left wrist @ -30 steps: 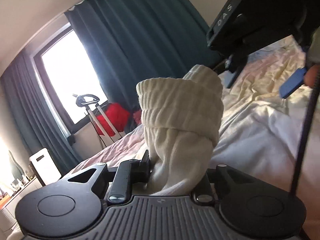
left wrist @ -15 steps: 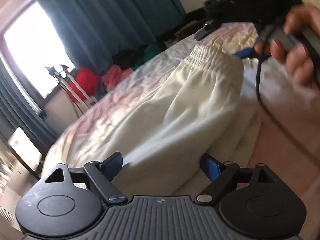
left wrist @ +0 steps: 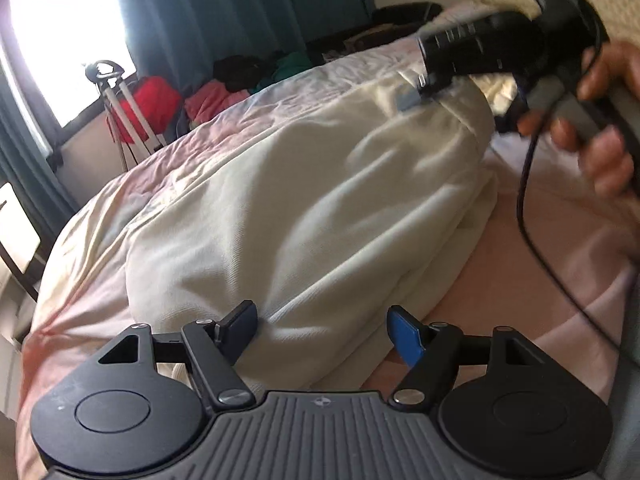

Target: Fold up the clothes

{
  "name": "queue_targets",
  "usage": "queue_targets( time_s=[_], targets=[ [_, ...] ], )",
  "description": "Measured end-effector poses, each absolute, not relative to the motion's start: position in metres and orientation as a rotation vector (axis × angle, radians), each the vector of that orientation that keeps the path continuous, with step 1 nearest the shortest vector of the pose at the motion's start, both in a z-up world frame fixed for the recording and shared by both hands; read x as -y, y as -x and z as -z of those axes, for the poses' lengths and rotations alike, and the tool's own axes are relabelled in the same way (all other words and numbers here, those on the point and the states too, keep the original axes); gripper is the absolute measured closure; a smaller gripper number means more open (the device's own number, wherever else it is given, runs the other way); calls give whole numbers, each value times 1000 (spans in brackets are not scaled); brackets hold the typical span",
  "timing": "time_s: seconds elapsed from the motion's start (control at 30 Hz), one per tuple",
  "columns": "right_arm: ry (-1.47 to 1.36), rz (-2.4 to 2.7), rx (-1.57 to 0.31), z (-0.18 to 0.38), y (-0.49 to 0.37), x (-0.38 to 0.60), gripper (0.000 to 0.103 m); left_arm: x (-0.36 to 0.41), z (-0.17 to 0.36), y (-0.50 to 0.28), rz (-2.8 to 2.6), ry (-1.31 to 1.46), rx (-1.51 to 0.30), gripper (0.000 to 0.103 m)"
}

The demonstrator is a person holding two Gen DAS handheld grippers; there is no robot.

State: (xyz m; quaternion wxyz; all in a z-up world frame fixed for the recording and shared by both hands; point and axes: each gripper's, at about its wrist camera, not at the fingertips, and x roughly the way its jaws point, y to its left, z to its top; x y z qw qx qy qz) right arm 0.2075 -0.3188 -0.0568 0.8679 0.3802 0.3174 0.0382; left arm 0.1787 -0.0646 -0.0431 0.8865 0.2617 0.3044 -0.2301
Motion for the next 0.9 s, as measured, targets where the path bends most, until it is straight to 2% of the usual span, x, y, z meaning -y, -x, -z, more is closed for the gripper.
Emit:
queue_targets(
  time_s=[0.13,0.4,0.57,0.67,0.77,0.87,0.9],
  targets=[
    [-856,-69,-770,81,-219,320,16,60,41,-186,478,-511,-641,30],
    [-972,-207,-806,93,-227,316,13,53,42,-187,465,-462,-660,28],
    [-926,-349,-677,67,-221,309,12,49,44,-192,453,-447,-666,26],
    [-894,-330,-708,71,-223,304,12,47,45,-193,461,-429,-673,26],
    [-785,-256,-862,86,-234,291,13,47,44,-193,469,-412,-681,26],
    [-740,-243,-866,89,-235,285,14,42,37,-193,469,-365,-693,25],
    [-725,-236,-862,86,-234,283,21,39,32,-193,474,-331,-700,25]
  ],
)
